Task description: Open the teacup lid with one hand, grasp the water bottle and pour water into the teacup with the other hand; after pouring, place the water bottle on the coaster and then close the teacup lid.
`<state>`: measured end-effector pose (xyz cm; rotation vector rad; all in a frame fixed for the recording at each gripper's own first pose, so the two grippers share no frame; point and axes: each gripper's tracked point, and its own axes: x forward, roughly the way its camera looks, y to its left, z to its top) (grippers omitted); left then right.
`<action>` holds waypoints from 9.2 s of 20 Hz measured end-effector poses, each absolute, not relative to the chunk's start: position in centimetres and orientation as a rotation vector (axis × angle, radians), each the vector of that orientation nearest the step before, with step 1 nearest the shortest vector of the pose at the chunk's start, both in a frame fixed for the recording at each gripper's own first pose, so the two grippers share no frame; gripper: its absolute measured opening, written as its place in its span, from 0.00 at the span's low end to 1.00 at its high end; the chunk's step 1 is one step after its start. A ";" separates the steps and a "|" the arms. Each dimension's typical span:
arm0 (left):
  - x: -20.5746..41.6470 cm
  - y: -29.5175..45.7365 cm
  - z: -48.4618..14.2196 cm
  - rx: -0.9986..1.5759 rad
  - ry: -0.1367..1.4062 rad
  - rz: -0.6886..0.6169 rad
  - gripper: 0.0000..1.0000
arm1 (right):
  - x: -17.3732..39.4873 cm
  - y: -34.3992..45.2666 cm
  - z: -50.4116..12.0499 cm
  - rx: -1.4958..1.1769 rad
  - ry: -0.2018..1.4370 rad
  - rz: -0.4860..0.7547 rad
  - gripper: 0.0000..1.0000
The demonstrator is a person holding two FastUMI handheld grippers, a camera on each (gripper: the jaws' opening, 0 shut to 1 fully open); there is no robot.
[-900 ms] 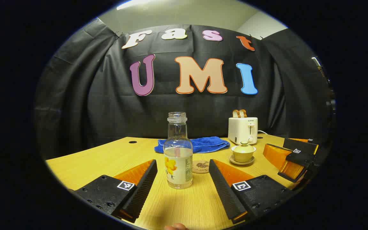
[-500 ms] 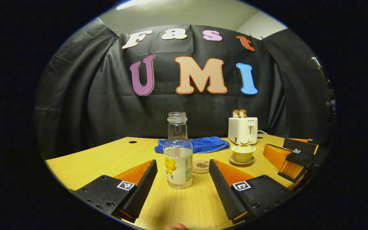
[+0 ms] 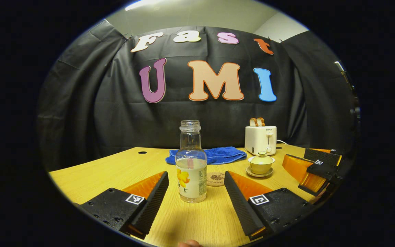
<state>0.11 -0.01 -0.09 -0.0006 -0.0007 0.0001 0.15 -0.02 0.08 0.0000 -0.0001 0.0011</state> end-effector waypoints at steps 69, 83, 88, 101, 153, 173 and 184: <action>0.3 0.5 -0.2 -0.001 0.001 0.009 0.95 | -0.3 -5.5 0.0 0.000 -0.005 -0.012 0.27; 8.8 2.1 -0.4 0.002 0.001 0.010 0.95 | -0.3 -5.4 0.1 -0.001 -0.006 -0.012 0.27; 11.3 1.7 -0.8 0.003 0.001 -0.009 0.84 | -0.4 -5.4 0.2 -0.001 -0.006 -0.013 0.27; 17.2 -2.5 -2.7 0.731 0.036 -0.073 0.66 | 0.6 -9.1 0.3 -0.001 -0.006 -0.053 0.28; 19.2 -10.7 0.3 2.173 0.047 -0.336 0.67 | 0.7 -11.2 0.4 0.001 -0.003 -0.051 0.28; 19.4 -10.2 -1.3 1.806 0.122 -0.407 0.66 | 0.7 -11.2 0.4 0.001 -0.002 -0.048 0.28; 20.6 -10.9 -3.5 0.572 0.085 -0.394 0.66 | 0.7 -11.4 0.5 0.000 -0.002 -0.057 0.27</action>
